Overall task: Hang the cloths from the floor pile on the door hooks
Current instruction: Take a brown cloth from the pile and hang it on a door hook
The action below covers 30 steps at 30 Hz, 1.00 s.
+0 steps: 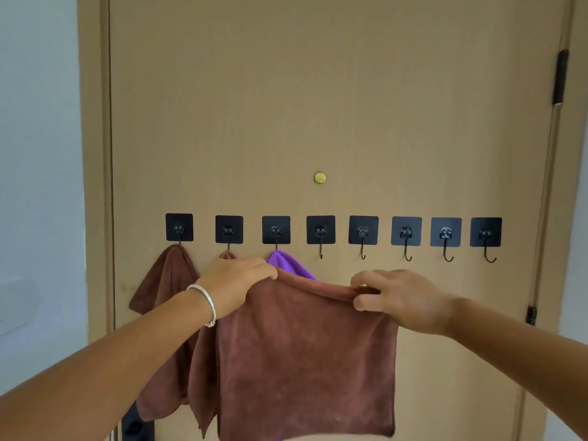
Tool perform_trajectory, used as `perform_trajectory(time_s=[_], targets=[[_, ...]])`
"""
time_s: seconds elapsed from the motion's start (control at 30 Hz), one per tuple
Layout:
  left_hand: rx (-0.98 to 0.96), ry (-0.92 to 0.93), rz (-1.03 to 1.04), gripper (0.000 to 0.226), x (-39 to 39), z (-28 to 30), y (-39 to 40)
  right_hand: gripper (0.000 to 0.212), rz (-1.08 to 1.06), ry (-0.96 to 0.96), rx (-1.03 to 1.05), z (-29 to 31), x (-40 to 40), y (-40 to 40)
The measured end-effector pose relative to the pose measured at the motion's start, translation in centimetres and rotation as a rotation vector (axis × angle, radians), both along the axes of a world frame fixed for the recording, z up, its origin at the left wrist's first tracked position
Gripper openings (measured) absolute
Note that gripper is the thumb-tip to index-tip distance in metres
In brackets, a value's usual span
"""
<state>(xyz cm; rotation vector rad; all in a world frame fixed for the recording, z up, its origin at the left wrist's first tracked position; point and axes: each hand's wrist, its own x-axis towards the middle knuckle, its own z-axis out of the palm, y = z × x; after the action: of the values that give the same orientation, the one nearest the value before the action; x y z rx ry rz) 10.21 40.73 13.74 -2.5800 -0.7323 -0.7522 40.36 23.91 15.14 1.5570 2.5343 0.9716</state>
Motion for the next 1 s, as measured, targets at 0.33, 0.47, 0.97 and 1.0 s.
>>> perform_trajectory(time_s=[0.33, 0.47, 0.97, 1.0], targets=[[0.178, 0.119, 0.333, 0.043, 7.3, 3.7, 1.3, 0.044, -0.434, 0.077, 0.212, 3.7, 0.4, 6.0], [0.252, 0.262, 0.322, 0.088, 8.6, 4.1, 3.2, 0.037, -0.549, 0.165, 0.209, 4.1, 0.0, 7.8], [-0.229, -0.007, 0.358, 0.062, 14.0, -4.5, 1.1, 0.047, -0.507, 0.377, -0.034, -5.1, -2.2, 10.7], [-0.274, -0.048, 0.338, 0.069, 14.1, -5.2, 1.0, 0.054, -0.48, 0.41, -0.055, -6.0, -2.5, 10.8]])
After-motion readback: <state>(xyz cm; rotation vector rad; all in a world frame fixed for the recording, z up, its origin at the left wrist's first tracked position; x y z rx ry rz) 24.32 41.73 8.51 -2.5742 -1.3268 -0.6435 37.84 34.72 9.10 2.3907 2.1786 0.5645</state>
